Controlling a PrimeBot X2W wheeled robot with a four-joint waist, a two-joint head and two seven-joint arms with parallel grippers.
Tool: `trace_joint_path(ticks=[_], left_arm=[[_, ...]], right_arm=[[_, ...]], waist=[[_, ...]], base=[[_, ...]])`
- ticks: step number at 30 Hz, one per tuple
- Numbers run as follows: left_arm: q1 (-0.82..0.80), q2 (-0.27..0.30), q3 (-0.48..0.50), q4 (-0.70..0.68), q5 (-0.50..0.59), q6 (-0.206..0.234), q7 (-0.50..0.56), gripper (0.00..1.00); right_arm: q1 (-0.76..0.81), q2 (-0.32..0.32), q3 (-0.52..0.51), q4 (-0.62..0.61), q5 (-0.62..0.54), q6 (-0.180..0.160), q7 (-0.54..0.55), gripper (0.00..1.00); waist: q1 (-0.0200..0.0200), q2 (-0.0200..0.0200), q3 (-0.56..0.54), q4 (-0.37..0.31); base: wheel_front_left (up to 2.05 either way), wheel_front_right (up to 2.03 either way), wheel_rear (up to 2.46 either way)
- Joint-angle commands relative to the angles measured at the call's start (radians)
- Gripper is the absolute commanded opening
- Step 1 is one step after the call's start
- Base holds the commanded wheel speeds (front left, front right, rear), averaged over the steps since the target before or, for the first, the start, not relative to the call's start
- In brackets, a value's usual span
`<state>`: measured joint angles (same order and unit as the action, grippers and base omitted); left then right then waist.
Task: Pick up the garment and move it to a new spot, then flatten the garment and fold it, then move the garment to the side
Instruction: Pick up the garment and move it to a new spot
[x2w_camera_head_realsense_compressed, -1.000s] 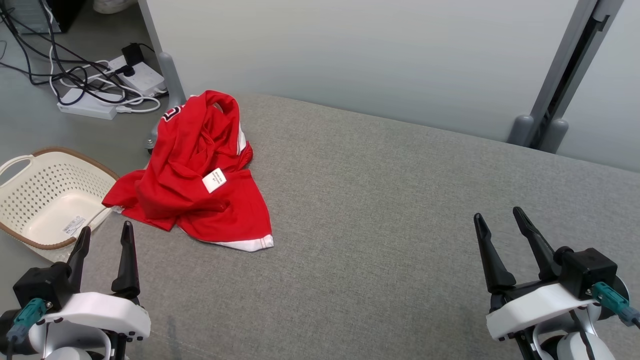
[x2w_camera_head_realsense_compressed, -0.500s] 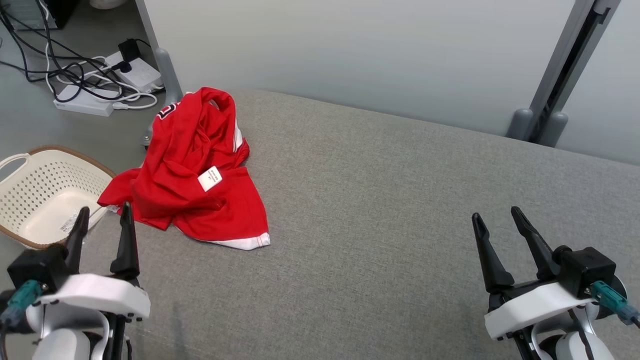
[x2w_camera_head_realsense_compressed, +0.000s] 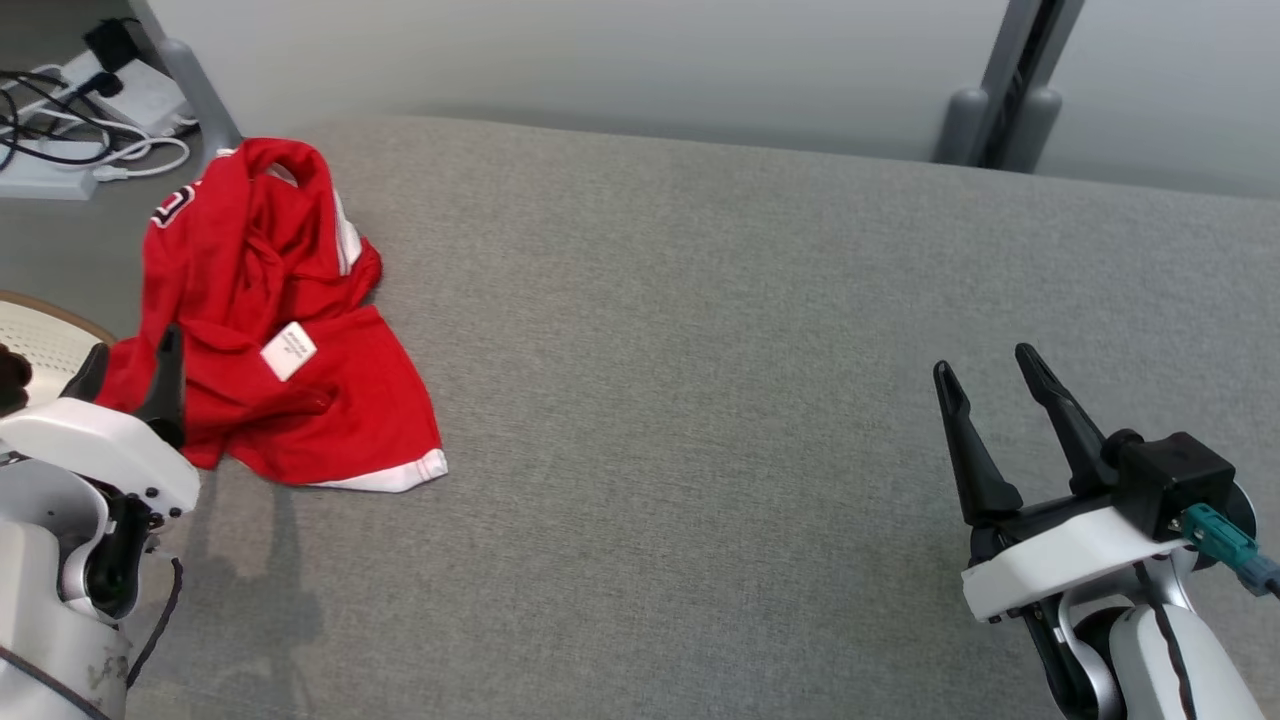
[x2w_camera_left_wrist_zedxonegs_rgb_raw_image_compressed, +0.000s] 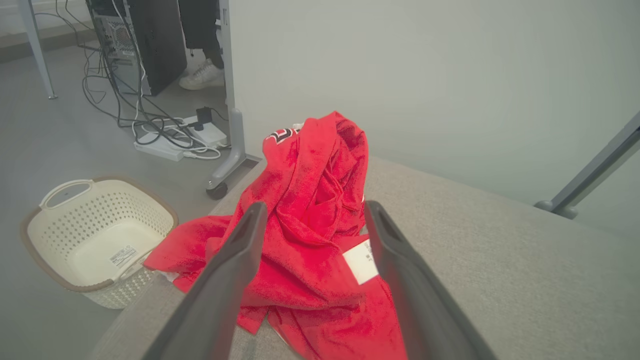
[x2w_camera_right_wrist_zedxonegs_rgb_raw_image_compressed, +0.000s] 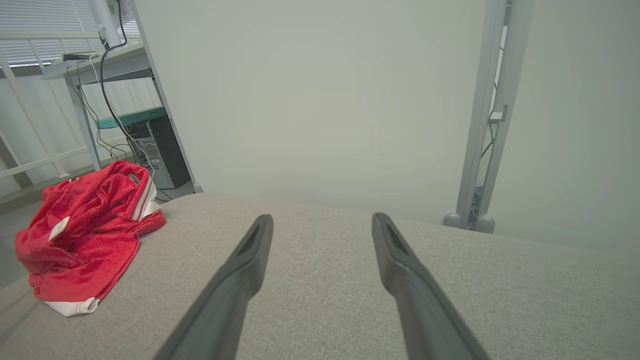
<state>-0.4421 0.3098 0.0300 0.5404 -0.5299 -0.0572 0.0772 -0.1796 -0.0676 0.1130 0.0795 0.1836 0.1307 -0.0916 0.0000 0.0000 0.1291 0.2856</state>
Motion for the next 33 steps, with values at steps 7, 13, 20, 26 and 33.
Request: trace_joint_path(ticks=[7, 13, 20, 26, 33], left_arm=[[-0.129, 0.050, 0.026, 0.250, -0.062, -0.032, 0.073, 1.00], [-0.215, 0.093, 0.045, 0.398, -0.084, -0.039, 0.074, 1.00], [-0.295, 0.119, 0.037, 0.504, -0.081, -0.048, 0.044, 0.00], [-0.347, 0.158, 0.009, 0.505, -0.043, -0.055, -0.067, 0.00], [-0.401, 0.203, -0.025, 0.443, 0.013, -0.043, -0.197, 0.00]], right_arm=[[-0.046, -0.013, 0.003, 0.001, -0.006, 0.000, -0.007, 1.00], [-0.078, -0.022, 0.014, -0.009, -0.006, 0.000, 0.000, 1.00], [-0.104, -0.029, 0.012, -0.023, -0.014, 0.000, 0.006, 1.00], [-0.107, -0.028, -0.006, -0.013, -0.018, 0.000, -0.002, 1.00], [-0.086, -0.023, -0.028, -0.002, -0.018, 0.000, -0.011, 1.00]], waist=[[0.0000, 0.0000, 0.117, -0.096], [0.0000, 0.0000, 0.182, -0.125], [0.0000, 0.0000, 0.254, -0.136], [0.0000, 0.0000, 0.252, -0.121], [0.0000, 0.0000, 0.189, -0.099]], base=[[0.00, 0.00, 0.00], [0.00, 0.00, 0.00], [0.00, 0.00, 0.00], [0.00, 0.00, 0.00], [0.00, 0.00, 0.00]])
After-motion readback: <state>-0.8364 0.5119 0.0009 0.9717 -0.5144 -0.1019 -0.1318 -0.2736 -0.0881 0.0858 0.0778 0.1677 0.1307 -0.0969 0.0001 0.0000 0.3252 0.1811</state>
